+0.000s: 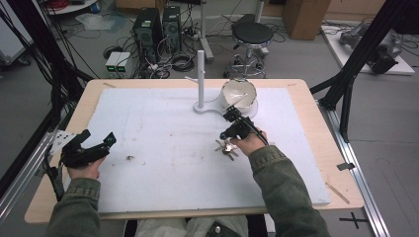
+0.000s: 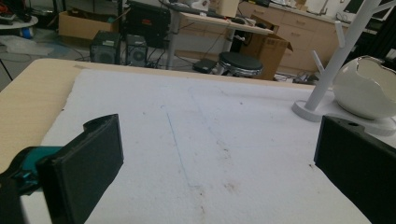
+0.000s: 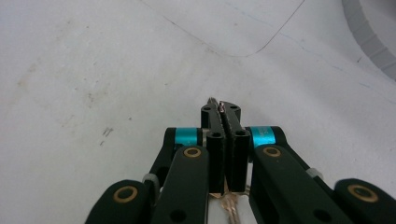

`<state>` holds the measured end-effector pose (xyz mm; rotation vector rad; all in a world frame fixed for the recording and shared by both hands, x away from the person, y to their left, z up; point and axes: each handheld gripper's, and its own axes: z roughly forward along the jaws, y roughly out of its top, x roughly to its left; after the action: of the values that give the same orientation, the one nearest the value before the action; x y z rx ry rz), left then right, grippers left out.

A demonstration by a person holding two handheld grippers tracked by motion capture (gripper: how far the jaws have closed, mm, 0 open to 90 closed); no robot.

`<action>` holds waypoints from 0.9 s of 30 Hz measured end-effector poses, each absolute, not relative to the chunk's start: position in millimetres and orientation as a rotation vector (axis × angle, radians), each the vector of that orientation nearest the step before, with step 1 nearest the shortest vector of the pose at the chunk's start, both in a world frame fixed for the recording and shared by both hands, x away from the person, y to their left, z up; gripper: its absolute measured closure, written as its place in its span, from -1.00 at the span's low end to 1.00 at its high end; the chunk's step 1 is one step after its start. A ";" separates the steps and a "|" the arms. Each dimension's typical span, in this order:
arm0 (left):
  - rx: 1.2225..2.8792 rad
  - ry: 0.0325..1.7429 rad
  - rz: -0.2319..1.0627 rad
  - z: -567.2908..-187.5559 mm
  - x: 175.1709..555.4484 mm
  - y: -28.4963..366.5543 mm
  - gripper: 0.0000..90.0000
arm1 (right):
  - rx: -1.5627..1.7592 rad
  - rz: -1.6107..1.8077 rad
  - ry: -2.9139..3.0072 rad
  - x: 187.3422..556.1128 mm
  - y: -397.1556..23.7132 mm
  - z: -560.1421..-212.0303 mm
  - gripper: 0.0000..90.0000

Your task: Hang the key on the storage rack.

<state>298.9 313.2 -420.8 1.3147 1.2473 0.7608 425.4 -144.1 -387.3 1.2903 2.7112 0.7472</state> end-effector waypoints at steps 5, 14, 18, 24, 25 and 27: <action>1.312 1.250 0.761 -420.7 298.7 313.5 -0.96 | 1.285 0.774 2.697 422.7 -147.4 -382.9 0.99; 1.312 1.250 0.759 -421.0 299.1 313.5 -0.96 | 1.315 0.933 2.678 419.5 -159.7 -369.5 0.99; 1.312 1.250 0.759 -421.1 299.4 313.3 -0.96 | 1.302 1.014 2.658 419.6 -165.2 -357.5 0.99; 1.309 1.250 0.760 -421.3 299.7 313.6 -0.96 | 1.303 1.078 2.646 422.1 -166.2 -344.6 0.99; 1.310 1.249 0.761 -421.3 299.7 313.6 -0.96 | 1.300 1.088 2.643 422.9 -166.0 -341.9 0.99; 1.309 1.251 0.761 -421.3 299.7 313.8 -0.96 | 1.287 1.121 2.635 424.9 -166.2 -336.2 0.99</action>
<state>299.7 313.8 -421.3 1.3089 1.2506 0.7607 424.9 -166.2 -336.2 1.2867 2.6351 1.1215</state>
